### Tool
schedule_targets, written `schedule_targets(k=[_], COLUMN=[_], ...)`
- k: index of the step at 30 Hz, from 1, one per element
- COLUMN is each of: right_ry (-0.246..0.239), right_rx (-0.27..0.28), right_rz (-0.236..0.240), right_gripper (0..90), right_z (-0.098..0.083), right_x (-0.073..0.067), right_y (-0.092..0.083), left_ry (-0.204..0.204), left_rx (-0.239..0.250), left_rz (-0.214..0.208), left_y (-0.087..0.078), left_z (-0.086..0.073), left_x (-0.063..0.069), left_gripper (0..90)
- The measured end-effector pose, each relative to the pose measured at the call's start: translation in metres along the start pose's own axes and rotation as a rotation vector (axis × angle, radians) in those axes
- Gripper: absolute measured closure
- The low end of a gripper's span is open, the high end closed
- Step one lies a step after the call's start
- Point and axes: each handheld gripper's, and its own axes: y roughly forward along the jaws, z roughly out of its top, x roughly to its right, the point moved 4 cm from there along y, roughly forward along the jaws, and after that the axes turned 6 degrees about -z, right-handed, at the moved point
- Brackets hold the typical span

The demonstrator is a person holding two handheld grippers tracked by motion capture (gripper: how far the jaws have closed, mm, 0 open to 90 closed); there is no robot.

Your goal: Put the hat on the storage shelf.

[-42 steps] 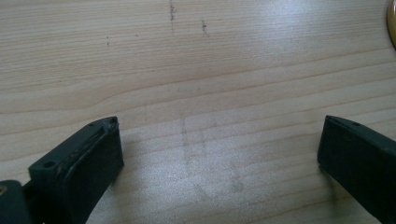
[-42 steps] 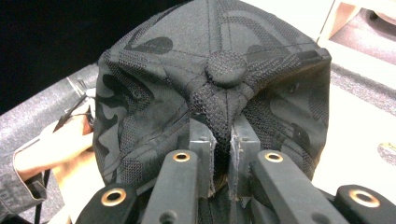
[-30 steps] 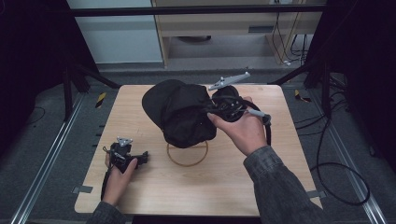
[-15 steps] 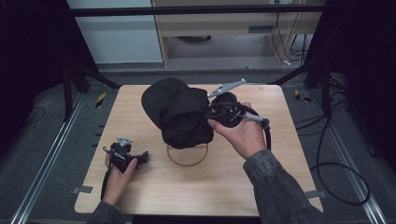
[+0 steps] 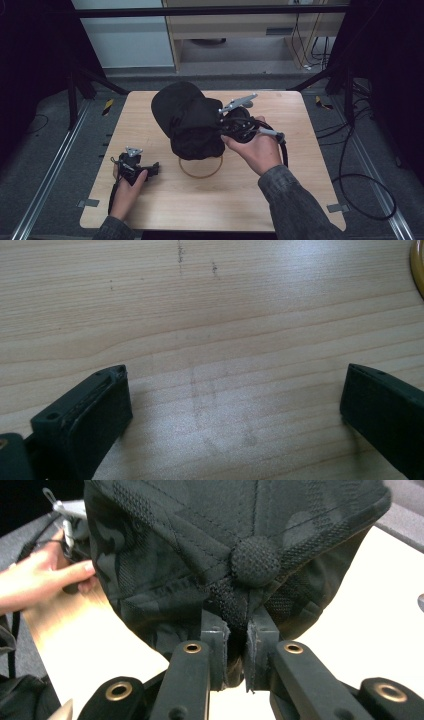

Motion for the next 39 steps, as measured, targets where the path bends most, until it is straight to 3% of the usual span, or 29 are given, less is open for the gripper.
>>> schedule_targets(k=[15,30,39], right_ry=[-0.011,-0.004,0.002], right_rx=[-0.017,0.003,0.007], right_rz=[-0.004,-0.004,0.001], right_gripper=[81.0,70.8,69.7], right_z=[-0.0028,-0.0004,-0.0001], right_x=[-0.0023,-0.0008,0.0003], right_y=[0.0047,0.0012,-0.0009], left_ry=[0.001,0.001,0.000], left_rx=[0.000,0.000,0.001], left_rz=[-0.001,-0.001,0.000], left_y=[0.0001,0.0001,0.0002], left_z=[0.0001,0.0001,0.0001], left_x=[0.0003,0.0003,0.0004], left_gripper=[0.0,0.0,0.0])
